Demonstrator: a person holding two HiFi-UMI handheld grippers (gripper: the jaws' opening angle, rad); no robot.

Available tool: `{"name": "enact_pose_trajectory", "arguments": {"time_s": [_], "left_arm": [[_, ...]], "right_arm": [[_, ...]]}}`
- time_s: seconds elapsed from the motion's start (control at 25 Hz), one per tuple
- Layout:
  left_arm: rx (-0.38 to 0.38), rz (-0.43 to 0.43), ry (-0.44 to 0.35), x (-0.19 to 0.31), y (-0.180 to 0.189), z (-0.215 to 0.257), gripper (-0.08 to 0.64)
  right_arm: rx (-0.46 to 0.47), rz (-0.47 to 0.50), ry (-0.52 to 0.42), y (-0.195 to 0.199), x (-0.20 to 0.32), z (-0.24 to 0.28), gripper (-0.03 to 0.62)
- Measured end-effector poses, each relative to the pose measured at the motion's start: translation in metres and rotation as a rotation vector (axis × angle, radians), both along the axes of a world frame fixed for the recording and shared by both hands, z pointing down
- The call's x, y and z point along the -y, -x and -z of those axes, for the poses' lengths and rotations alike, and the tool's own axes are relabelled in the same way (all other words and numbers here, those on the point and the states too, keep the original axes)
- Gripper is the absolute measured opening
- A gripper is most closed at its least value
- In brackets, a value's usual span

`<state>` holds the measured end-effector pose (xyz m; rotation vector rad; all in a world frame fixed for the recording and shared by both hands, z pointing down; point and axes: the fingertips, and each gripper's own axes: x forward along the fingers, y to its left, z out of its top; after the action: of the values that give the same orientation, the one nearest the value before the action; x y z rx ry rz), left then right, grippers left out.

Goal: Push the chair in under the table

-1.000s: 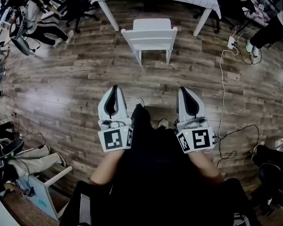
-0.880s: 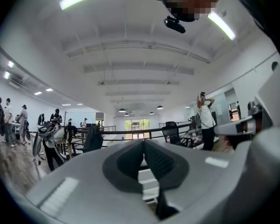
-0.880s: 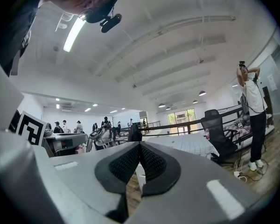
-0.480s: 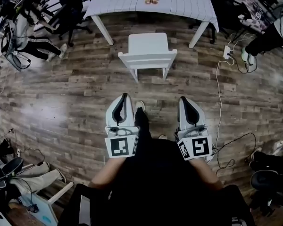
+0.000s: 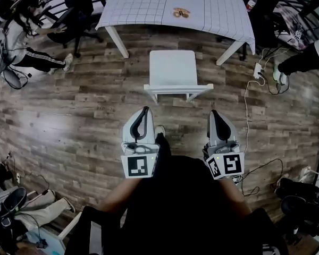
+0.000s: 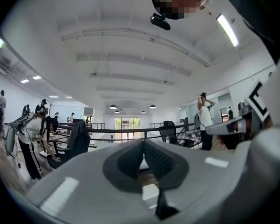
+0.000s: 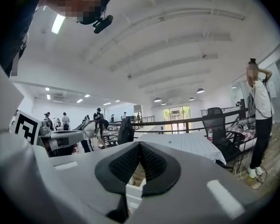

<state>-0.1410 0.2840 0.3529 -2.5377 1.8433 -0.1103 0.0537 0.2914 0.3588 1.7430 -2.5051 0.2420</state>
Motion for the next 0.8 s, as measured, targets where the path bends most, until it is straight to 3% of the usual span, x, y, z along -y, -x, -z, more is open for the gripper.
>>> {"name": "enact_pose_trajectory", "arguments": {"time_s": [0.16,0.28,0.4,0.8], "left_arm": [[0.005,-0.056,0.020,0.036,0.002,-0.009,0.009],[0.042,-0.096,0.023,0.062,0.000,-0.013,0.009],[0.019,-0.081,0.075,0.081,-0.001,-0.022,0.009],[0.055,-0.092,0.237,0.124,-0.027,-0.082,0.009]], "right_arm": [[-0.012,-0.023,0.023,0.006,0.041,-0.009,-0.002],[0.047,-0.038,0.052,0.012,0.064,-0.012,-0.002],[0.062,-0.034,0.060,0.016,0.081,-0.016,-0.002],[0.002,0.093,0.088,0.007,0.124,-0.026,-0.002]]}}
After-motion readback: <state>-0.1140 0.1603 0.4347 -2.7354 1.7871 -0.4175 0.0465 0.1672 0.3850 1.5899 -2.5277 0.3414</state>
